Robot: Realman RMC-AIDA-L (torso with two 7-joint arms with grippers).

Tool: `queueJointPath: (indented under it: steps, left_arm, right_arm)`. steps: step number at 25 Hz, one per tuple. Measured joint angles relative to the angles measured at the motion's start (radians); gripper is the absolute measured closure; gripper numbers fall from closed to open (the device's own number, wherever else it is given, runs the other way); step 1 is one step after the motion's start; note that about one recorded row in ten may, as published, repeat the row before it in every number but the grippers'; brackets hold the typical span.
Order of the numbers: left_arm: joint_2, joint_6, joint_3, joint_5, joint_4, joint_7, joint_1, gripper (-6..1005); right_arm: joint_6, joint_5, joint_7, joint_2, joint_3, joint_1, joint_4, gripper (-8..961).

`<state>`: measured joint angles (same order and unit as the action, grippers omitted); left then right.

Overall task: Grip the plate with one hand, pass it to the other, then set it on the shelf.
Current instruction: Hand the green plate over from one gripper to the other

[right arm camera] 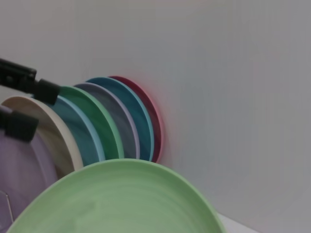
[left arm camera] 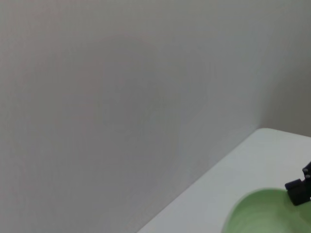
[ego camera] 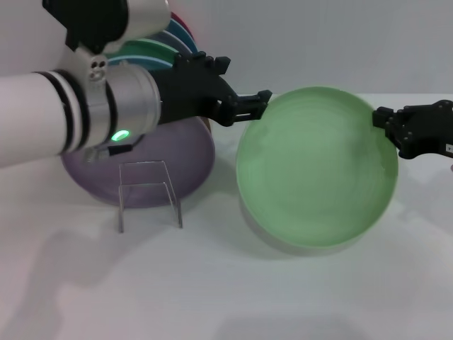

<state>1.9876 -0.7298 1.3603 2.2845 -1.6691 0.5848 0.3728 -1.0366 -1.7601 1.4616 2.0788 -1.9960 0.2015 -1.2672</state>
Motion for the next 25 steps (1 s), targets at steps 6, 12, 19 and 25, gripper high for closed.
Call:
queueJointPath:
  steps: [6, 12, 19, 25]
  left_arm:
    - [0.09, -0.138, 0.191, -0.152, 0.063, 0.329, -0.011, 265]
    - [0.086, -0.148, 0.168, -0.152, 0.101, 0.303, -0.004, 276]
    - [0.081, -0.16, 0.138, -0.15, 0.139, 0.266, 0.011, 290]
    - [0.081, -0.146, 0.129, -0.151, 0.161, 0.271, 0.015, 302]
  right_arm:
    - [-0.007, 0.01, 0.015, 0.0, 0.024, -0.017, -0.008, 948]
    - [-0.016, 0.029, 0.03, 0.001, 0.049, -0.027, -0.027, 948]
    - [-0.053, 0.047, 0.043, 0.001, 0.048, -0.035, -0.045, 948]
    - [-0.082, 0.081, 0.079, 0.002, 0.05, -0.049, -0.049, 948]
